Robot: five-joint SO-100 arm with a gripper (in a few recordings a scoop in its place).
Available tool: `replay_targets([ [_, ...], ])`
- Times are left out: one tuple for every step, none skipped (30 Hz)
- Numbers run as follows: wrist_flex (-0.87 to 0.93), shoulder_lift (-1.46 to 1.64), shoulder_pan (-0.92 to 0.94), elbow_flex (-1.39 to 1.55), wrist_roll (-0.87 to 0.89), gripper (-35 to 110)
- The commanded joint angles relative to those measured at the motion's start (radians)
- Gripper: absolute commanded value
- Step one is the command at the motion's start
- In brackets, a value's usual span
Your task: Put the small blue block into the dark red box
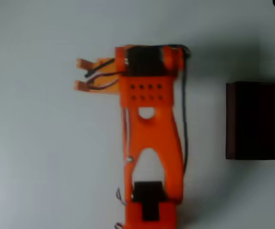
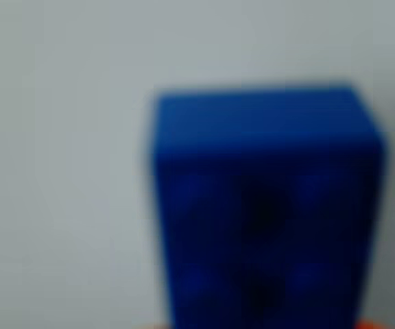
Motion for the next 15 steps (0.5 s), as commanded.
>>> replay_targets([
  [-0.023,0.379,0.163,0.236,-0.006,0],
  [-0.048,0.454,0.21,0.314,-0.002,0],
  [-0.074,0.523,0.256,0.388,0.003,0],
  [-0.103,0.581,0.296,0.459,0.011,0],
  [-0.133,0.63,0.345,0.52,0.014,0],
  [-0.164,0.67,0.396,0.572,0.018,0],
  [-0.198,0.706,0.443,0.621,0.026,0],
  [-0.227,0.733,0.489,0.658,0.028,0],
  [-0.253,0.753,0.534,0.683,0.029,0],
  [-0.268,0.761,0.577,0.689,0.025,0],
  [-0.282,0.762,0.618,0.687,0.023,0],
  [-0.302,0.761,0.66,0.686,0.028,0],
  [-0.333,0.756,0.698,0.686,0.031,0],
  [-0.36,0.744,0.732,0.68,0.038,0],
  [-0.39,0.724,0.756,0.669,0.043,0],
])
